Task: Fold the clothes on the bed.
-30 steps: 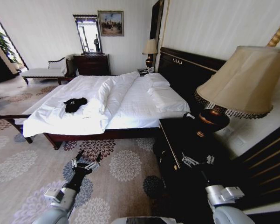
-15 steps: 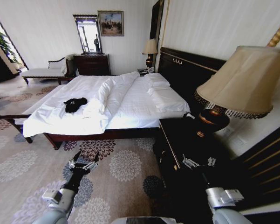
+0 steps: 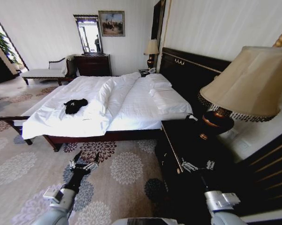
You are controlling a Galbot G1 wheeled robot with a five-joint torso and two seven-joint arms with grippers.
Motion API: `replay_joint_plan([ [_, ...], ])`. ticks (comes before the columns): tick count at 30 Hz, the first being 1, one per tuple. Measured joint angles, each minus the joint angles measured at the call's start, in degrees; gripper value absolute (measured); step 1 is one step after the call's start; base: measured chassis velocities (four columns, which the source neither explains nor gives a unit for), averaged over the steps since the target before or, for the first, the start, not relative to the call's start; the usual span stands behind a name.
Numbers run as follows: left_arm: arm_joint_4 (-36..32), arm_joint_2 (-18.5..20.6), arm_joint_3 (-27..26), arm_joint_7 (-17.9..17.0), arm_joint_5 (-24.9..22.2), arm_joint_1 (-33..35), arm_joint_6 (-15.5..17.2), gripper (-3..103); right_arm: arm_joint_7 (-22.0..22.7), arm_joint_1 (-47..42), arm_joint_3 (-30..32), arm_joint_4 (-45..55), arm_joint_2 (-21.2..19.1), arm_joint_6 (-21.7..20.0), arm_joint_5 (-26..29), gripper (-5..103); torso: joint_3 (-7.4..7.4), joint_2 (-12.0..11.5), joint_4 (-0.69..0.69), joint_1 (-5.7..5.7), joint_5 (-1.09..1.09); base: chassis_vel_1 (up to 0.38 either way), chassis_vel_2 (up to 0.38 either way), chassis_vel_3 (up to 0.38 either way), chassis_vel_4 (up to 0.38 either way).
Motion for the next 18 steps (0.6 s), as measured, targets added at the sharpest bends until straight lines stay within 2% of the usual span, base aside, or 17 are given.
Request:
replay_joint_plan([
  [10, 0.04, -0.57, -0.24, -0.01, 0.71, 1.65, -1.17, 100, 0.24, 0.18, -1.09, -0.75, 0.51, 0.02, -0.08, 100, 0.00, 0.00, -0.01, 0.00, 0.00, -0.120, 0.099, 0.120, -0.105],
  [18, 0.15, -2.15, -2.44, 0.96, 0.80, 2.72, -1.66, 100, 0.36, 0.21, -2.66, -1.45, 1.25, 0.06, -1.34, 100, 0.01, 0.00, 0.00, 0.00, 0.00, -0.148, 0.128, 0.156, -0.128],
])
